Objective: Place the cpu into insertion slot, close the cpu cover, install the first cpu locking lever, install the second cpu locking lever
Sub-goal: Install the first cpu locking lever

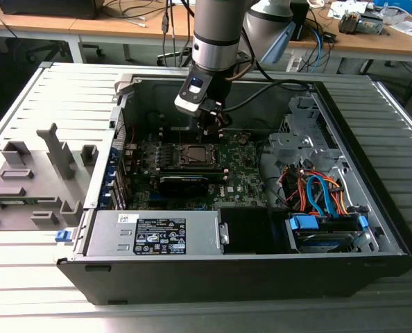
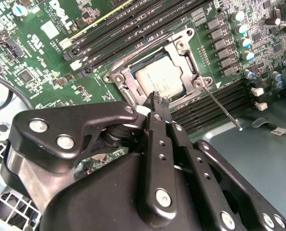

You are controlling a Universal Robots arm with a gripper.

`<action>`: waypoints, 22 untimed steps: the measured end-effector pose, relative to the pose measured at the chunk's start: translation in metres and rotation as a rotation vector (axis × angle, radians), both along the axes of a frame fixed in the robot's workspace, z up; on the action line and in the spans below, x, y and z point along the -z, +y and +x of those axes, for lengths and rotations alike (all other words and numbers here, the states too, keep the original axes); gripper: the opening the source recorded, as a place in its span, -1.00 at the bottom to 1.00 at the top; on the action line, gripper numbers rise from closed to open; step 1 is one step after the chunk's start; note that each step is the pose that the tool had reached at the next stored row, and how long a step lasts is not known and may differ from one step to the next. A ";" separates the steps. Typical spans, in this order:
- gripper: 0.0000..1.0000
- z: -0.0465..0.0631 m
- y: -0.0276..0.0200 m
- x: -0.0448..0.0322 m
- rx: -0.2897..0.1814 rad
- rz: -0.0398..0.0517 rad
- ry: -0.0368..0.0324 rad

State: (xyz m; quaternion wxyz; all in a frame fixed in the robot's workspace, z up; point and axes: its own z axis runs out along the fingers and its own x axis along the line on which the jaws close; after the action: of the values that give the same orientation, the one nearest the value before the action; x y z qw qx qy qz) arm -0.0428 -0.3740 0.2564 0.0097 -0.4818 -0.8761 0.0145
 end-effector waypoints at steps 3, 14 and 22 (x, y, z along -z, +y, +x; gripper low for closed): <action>-0.79 0.000 0.0000 0.0000 -0.015 0.0000 0.0000; -0.79 0.000 0.0000 0.0000 -0.070 0.0000 0.0000; -0.79 0.000 0.0000 0.0000 -0.113 0.0000 0.0000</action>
State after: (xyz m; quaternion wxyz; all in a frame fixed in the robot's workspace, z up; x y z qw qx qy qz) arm -0.0428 -0.3740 0.2564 0.0089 -0.4315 -0.9019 0.0150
